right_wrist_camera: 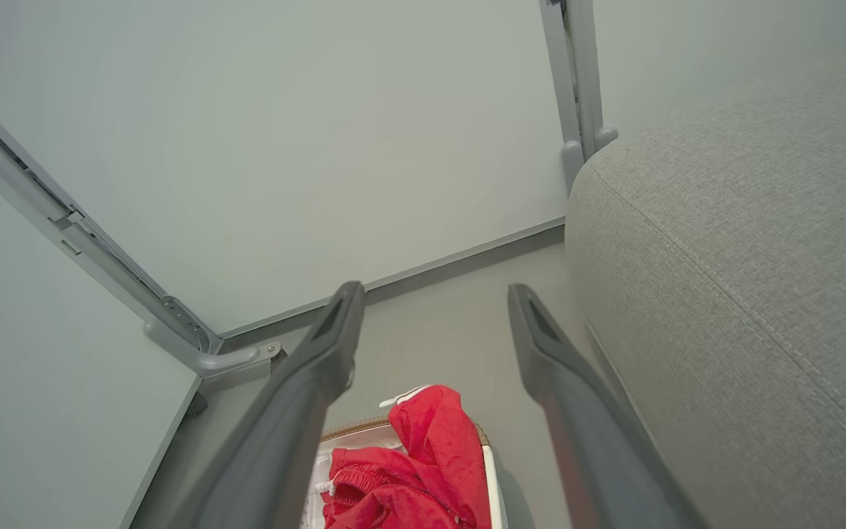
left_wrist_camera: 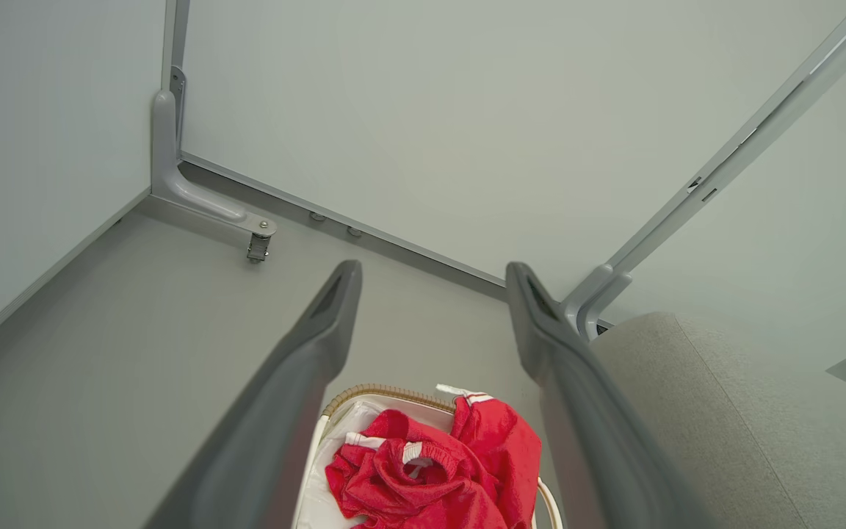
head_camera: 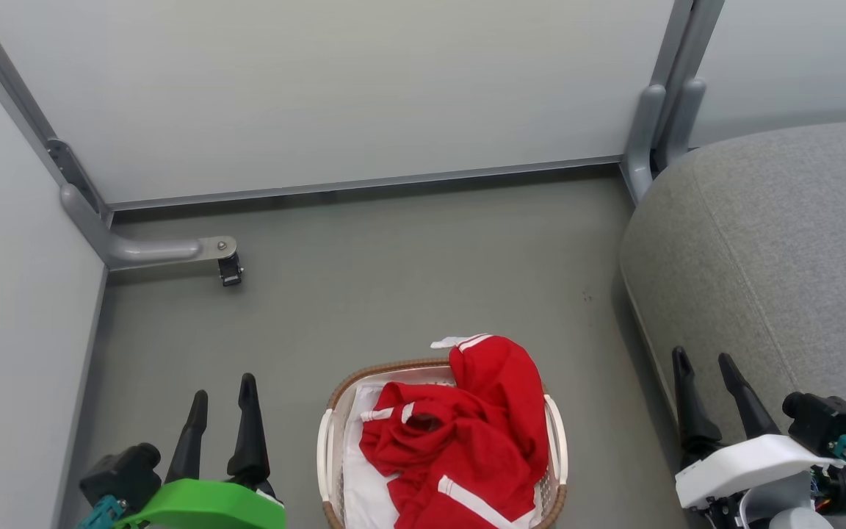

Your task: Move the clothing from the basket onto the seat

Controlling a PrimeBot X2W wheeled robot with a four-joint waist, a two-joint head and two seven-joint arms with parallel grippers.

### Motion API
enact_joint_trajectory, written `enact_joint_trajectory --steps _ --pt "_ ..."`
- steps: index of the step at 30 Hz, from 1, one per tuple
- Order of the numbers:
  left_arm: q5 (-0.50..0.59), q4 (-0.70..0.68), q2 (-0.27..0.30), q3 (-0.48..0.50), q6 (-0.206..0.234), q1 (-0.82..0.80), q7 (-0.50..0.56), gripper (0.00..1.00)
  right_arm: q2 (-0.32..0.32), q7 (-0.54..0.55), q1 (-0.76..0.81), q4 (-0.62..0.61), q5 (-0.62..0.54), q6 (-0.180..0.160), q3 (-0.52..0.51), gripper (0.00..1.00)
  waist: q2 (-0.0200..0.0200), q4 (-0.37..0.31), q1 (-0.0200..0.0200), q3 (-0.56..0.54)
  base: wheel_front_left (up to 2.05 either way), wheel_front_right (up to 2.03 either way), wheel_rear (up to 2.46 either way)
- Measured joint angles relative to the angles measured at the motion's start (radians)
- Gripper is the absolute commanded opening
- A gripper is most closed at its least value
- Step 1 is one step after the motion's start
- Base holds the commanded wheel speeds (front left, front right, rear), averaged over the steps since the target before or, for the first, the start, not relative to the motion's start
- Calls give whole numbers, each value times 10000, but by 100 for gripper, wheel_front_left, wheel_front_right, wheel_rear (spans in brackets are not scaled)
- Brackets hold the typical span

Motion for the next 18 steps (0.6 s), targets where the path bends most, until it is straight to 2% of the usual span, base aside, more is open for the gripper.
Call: enact_joint_trajectory --steps 18 --pt "1214 159 17 -433 128 97 -397 100 -19 -407 1 107 -1666 0 84 100 0 104 0 41 0 0 0"
